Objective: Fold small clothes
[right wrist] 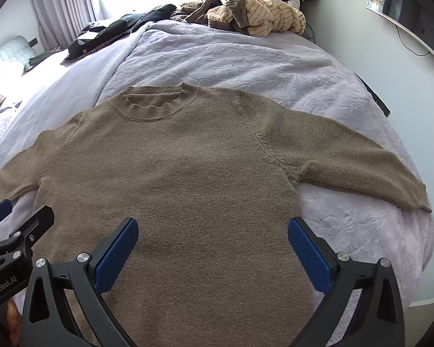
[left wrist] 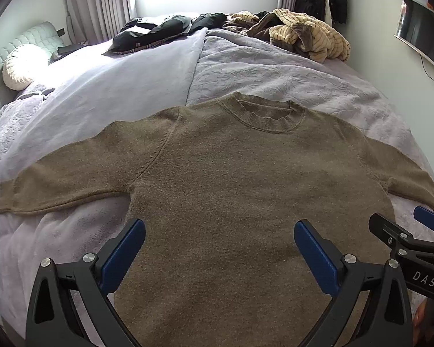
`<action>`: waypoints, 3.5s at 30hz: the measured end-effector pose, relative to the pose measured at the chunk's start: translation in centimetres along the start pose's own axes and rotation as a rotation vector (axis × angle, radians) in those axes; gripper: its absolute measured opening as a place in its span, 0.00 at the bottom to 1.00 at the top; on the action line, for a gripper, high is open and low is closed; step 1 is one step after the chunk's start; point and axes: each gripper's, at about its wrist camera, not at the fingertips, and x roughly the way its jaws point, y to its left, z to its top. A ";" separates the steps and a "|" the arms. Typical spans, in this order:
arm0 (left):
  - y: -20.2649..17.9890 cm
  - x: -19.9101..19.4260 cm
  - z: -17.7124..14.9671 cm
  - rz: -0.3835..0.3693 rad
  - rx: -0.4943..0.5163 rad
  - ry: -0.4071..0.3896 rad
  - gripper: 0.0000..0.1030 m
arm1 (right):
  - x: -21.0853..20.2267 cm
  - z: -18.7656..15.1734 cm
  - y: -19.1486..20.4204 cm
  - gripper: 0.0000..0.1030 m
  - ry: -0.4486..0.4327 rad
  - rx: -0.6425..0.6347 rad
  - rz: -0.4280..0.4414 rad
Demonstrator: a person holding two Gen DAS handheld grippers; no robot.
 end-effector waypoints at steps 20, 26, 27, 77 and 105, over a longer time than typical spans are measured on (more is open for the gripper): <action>0.4 0.1 -0.4 0.006 -0.021 0.014 1.00 | 0.0 -0.1 -0.1 1.00 0.001 0.000 -0.001; 0.5 0.2 -0.4 0.005 -0.022 0.017 1.00 | 0.1 -0.1 -0.2 1.00 -0.002 0.003 -0.001; 0.6 0.1 -0.4 0.006 -0.023 0.016 1.00 | 0.0 -0.1 -0.4 1.00 -0.002 0.006 0.000; 1.0 0.3 -0.3 0.002 -0.038 0.020 1.00 | 0.5 -0.2 0.5 1.00 0.011 0.004 -0.003; 1.7 0.5 -0.6 -0.006 -0.048 0.028 1.00 | 0.4 -0.1 0.8 1.00 0.022 0.001 -0.010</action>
